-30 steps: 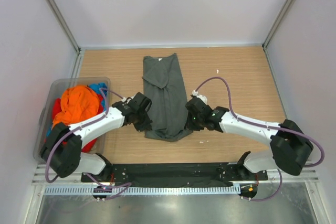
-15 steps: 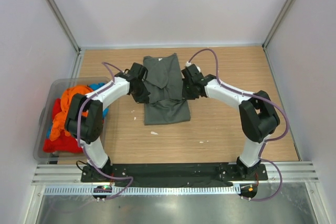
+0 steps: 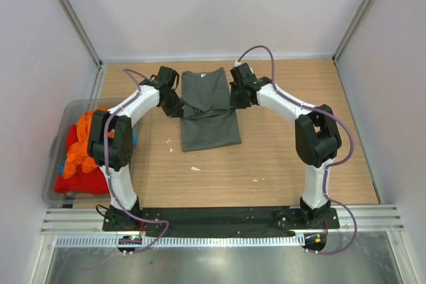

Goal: Fold and stack the t-shirts
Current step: Fold the tshirt

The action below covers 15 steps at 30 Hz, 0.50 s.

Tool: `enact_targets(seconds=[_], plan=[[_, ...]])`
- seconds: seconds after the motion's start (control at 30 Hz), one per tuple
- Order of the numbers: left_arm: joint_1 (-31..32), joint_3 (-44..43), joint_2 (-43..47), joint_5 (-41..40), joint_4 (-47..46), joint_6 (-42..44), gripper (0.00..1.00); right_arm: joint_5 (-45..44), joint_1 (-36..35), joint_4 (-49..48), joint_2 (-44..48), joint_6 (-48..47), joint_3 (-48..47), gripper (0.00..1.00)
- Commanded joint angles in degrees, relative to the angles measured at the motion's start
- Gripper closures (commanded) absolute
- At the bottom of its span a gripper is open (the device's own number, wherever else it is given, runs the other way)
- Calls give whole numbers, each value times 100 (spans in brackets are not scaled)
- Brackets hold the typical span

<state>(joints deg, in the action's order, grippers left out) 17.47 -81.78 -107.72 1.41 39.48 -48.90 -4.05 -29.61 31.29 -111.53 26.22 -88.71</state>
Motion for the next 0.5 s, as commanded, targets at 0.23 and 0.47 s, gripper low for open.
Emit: enact_targets(seconds=[0.23,0.47], plan=[[-253,-901,-556,298,33,171,100,229,253,79,-563,-398,-955,99],[-332,-1305,-917,299,112,179,100,326,324,-52,-835,-574,-1306,99]])
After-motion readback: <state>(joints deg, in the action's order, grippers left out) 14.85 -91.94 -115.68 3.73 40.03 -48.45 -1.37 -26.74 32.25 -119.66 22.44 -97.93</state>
